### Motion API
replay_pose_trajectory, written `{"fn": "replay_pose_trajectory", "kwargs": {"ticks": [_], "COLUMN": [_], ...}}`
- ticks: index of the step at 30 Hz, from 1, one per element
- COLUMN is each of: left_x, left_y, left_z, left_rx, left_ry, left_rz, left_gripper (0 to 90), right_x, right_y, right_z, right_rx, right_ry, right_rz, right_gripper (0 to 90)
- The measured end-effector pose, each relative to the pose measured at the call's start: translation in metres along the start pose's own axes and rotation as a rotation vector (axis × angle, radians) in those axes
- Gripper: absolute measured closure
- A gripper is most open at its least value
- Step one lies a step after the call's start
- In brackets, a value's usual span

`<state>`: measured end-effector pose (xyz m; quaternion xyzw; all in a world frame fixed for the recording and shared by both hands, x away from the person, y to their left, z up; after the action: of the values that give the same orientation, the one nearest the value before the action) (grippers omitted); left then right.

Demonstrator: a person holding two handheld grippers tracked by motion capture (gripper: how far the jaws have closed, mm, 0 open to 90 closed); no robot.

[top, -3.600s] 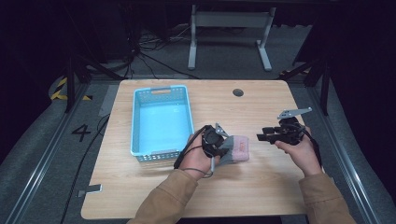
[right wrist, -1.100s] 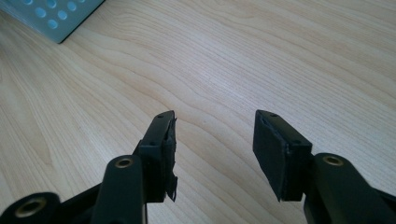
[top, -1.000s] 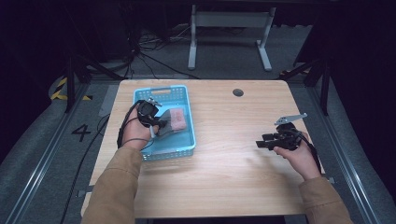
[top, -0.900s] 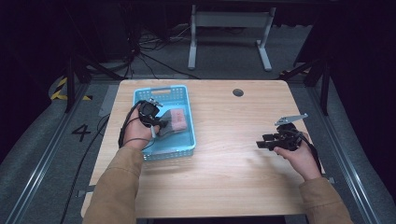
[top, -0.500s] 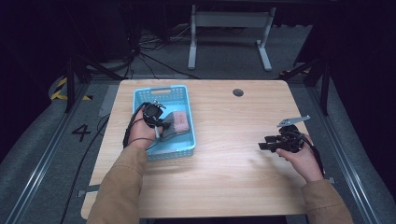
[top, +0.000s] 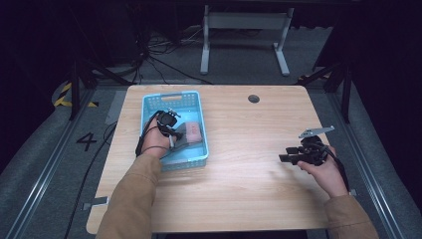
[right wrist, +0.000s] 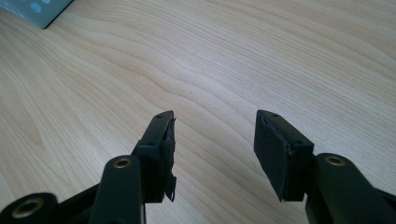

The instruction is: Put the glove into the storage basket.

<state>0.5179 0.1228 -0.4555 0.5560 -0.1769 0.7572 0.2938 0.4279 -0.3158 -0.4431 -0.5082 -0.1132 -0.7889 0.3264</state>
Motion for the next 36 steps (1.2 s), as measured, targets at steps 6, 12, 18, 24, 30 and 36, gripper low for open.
{"fn": "replay_pose_trajectory", "kwargs": {"ticks": [6, 12, 18, 24, 30, 36], "left_x": [-0.005, -0.008, -0.005, 0.003, 0.023, 0.051], "left_y": [-0.002, -0.003, -0.002, 0.0, 0.01, 0.031], "left_z": [0.0, 0.001, 0.001, 0.002, 0.002, -0.006], "left_rx": [0.006, 0.003, 0.004, 0.013, 0.004, -0.017], "left_ry": [-0.012, -0.003, 0.017, 0.07, 0.125, 0.189], "left_rz": [0.007, 0.028, 0.058, 0.065, 0.065, 0.023], "left_gripper": [66.5, 61.2, 53.0, 46.9, 45.2, 44.9], "right_x": [0.0, 0.0, 0.0, -0.002, -0.003, -0.005], "right_y": [-0.001, -0.001, -0.001, -0.004, -0.004, -0.007], "right_z": [0.0, 0.001, 0.002, 0.006, 0.01, 0.017], "right_rx": [-0.002, 0.001, 0.003, 0.014, 0.026, 0.043], "right_ry": [0.001, 0.005, 0.007, 0.006, 0.004, 0.004], "right_rz": [0.001, 0.002, 0.003, 0.009, 0.013, 0.013], "right_gripper": [48.5, 48.4, 48.3, 48.1, 47.5, 47.5]}}
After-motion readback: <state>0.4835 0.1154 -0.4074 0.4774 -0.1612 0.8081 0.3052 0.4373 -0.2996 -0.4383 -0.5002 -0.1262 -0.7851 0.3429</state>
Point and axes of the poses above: each handheld gripper's, and its own axes: x roughly backward along the jaws, z roughly out of its top, y roughly to its right, the point moved 4 cm from there along -x, roughly forward along the jaws, and after that the axes turned 13 degrees about -y, right-handed, at the moved point
